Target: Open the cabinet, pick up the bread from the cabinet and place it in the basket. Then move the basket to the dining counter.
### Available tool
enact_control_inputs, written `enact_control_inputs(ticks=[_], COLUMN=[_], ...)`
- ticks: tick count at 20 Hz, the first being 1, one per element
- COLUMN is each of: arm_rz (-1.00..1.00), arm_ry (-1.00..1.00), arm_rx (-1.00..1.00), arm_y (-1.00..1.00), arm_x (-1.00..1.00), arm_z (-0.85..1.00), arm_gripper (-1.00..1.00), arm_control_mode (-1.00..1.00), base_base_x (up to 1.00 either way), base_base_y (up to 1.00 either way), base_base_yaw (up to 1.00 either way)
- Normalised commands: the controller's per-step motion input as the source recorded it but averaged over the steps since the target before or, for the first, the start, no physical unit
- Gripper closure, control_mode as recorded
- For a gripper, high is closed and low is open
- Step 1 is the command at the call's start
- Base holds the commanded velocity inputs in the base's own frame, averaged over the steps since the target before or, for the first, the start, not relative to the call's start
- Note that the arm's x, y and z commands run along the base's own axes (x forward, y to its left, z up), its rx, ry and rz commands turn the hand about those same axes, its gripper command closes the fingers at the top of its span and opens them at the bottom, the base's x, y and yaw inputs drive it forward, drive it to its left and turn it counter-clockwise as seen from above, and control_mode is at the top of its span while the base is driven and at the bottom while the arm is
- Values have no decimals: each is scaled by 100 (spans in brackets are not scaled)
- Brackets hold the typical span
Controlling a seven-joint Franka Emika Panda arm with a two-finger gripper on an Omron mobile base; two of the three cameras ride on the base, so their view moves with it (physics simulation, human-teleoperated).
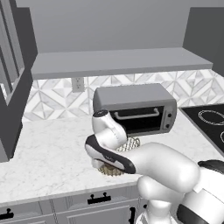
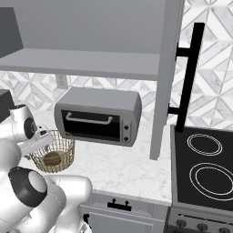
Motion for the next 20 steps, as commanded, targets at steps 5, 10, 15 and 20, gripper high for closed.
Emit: enact_control_inputs(ticks=[5, 10, 15, 20], arm_rz=[2, 1, 5, 8], arm_ry=[-2, 0, 0, 0], arm_rx=[0, 0, 1, 0], arm_y=[-45, -40, -44, -24], arm_x=[0, -2, -39, -40], arm_z=[-38, -29, 3, 48], arm_gripper=[100, 100, 100, 100], arm_control_mode=[-100, -100, -100, -100], base_base_x=[0, 0, 0, 0], base_base_y=[0, 0, 0, 0], base_base_yaw=[0, 0, 0, 0])
